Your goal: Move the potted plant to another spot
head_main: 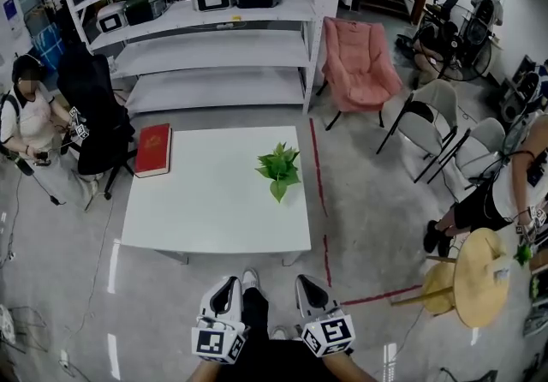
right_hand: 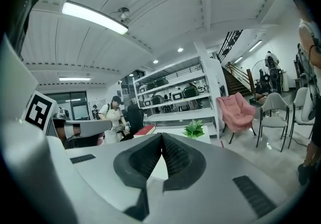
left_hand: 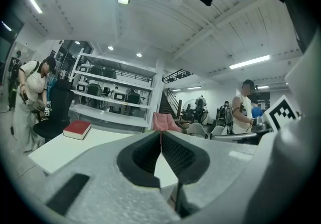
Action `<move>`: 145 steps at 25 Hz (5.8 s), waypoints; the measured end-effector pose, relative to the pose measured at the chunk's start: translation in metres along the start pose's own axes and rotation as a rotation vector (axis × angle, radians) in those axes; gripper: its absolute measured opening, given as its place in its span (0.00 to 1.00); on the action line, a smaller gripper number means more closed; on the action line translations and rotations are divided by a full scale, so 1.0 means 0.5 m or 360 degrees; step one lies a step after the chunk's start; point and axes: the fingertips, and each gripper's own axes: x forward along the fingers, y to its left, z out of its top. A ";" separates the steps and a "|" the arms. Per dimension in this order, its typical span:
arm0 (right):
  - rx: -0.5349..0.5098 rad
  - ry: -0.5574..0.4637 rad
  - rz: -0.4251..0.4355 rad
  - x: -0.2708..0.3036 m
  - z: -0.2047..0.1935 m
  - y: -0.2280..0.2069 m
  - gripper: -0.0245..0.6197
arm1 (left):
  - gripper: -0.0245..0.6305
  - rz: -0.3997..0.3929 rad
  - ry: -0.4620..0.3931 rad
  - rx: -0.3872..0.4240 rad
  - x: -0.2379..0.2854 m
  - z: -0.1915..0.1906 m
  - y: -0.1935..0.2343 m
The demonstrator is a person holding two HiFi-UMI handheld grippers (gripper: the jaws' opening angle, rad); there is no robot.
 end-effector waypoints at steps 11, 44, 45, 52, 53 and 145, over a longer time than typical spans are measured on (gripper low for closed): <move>-0.0021 -0.0004 -0.0103 0.221 0.094 -0.050 0.06 | 0.07 -0.0106 0.0055 0.0011 0.227 0.051 0.147; 0.0003 0.0029 -0.0247 0.521 0.171 -0.229 0.06 | 0.07 -0.0979 0.0709 0.0982 0.676 -0.227 0.189; 0.0001 0.0030 -0.0241 0.524 0.175 -0.238 0.06 | 0.07 -0.0988 0.0730 0.0989 0.689 -0.235 0.188; 0.0037 0.0049 -0.0238 0.536 0.173 -0.307 0.06 | 0.07 -0.1139 0.0893 0.1273 0.762 -0.303 0.171; 0.0042 0.0053 -0.0238 0.538 0.173 -0.315 0.06 | 0.07 -0.1162 0.0920 0.1323 0.772 -0.311 0.169; -0.0143 0.0357 0.0510 0.770 0.082 -0.020 0.06 | 0.08 -0.0631 0.1485 0.1331 0.545 -0.319 0.549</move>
